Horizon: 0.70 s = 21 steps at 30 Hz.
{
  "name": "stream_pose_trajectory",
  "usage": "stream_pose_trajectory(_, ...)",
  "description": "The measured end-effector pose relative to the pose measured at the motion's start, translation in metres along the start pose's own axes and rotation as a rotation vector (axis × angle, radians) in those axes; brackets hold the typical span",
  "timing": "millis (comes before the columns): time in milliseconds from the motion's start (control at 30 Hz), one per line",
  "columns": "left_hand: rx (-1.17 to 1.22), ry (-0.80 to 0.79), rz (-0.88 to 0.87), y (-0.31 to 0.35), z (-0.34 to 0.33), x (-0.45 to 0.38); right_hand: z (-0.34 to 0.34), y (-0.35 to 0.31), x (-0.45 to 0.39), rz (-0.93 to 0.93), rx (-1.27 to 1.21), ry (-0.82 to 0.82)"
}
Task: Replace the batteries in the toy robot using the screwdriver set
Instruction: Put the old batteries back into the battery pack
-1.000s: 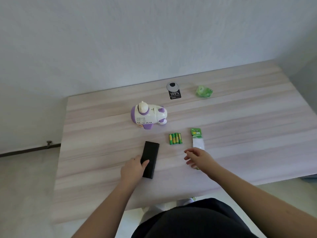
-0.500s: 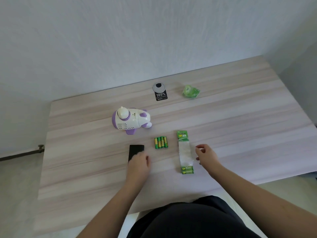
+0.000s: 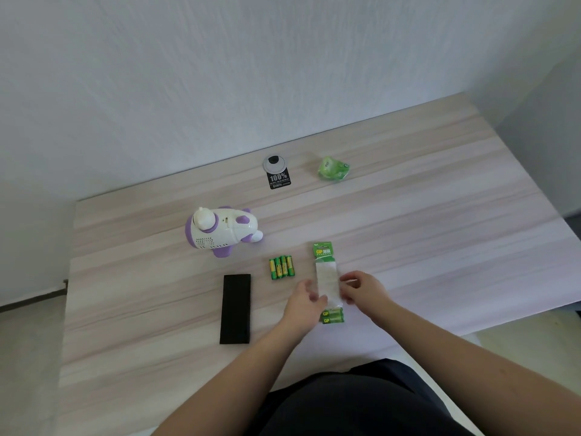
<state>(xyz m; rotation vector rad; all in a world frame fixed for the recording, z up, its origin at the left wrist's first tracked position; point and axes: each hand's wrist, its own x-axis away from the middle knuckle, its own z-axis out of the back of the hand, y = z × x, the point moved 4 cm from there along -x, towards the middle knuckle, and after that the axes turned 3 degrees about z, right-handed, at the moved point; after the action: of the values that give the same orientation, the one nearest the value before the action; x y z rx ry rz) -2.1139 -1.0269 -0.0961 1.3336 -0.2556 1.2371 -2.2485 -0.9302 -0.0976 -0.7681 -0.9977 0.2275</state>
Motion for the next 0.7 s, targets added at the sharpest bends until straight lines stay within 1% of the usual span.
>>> stream_pose_trajectory(133,0.080,-0.021,0.021,-0.005,-0.002,-0.004,-0.003,0.003,0.000,-0.005,0.006,0.009)
stream_pose_trajectory(300,0.071,-0.054,-0.066,-0.003,-0.010,0.001,-0.004,0.002,-0.001,-0.012,0.090,-0.009)
stream_pose_trajectory(467,0.001,-0.049,-0.115,-0.001,-0.012,0.006,-0.003,-0.008,0.004,0.049,0.182,-0.006)
stream_pose_trajectory(533,-0.045,-0.044,-0.123,-0.001,-0.011,0.008,-0.001,-0.011,0.006,0.070,0.181,-0.004)
stream_pose_trajectory(633,-0.027,-0.073,-0.152,0.001,-0.010,0.010,0.000,-0.017,0.010,0.055,0.111,-0.008)
stream_pose_trajectory(700,-0.035,-0.074,-0.194,0.005,-0.008,0.013,0.001,-0.023,0.013,0.084,0.120,-0.002)
